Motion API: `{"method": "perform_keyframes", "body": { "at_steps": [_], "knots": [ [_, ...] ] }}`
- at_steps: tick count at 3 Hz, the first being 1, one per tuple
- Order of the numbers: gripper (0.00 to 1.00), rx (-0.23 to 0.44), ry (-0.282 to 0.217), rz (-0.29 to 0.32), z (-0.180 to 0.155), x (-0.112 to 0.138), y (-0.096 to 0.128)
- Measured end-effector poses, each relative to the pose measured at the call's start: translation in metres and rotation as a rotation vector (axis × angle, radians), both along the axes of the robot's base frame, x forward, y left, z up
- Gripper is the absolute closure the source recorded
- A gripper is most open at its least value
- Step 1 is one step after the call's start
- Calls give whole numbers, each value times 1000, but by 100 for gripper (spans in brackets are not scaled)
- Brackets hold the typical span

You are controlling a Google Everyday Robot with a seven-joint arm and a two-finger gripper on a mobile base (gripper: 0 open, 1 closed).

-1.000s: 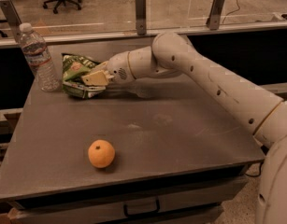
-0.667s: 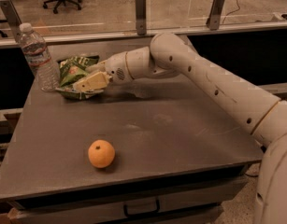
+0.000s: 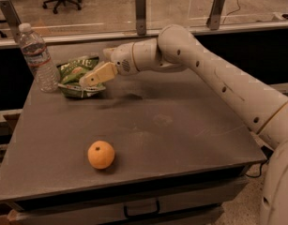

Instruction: Move green jalapeno chip bag near water bottle

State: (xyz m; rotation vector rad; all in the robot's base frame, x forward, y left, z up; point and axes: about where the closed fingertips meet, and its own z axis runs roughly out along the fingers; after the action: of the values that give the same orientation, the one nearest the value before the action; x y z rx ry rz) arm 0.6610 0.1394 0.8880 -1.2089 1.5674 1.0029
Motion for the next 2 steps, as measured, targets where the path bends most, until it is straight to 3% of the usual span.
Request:
{"method": "perform_keyframes", "body": {
  "at_steps": [1, 2],
  "knots": [
    [0, -42, -155, -141, 49, 27, -56],
    [0, -163, -382, -338, 119, 45, -138]
  ]
}}
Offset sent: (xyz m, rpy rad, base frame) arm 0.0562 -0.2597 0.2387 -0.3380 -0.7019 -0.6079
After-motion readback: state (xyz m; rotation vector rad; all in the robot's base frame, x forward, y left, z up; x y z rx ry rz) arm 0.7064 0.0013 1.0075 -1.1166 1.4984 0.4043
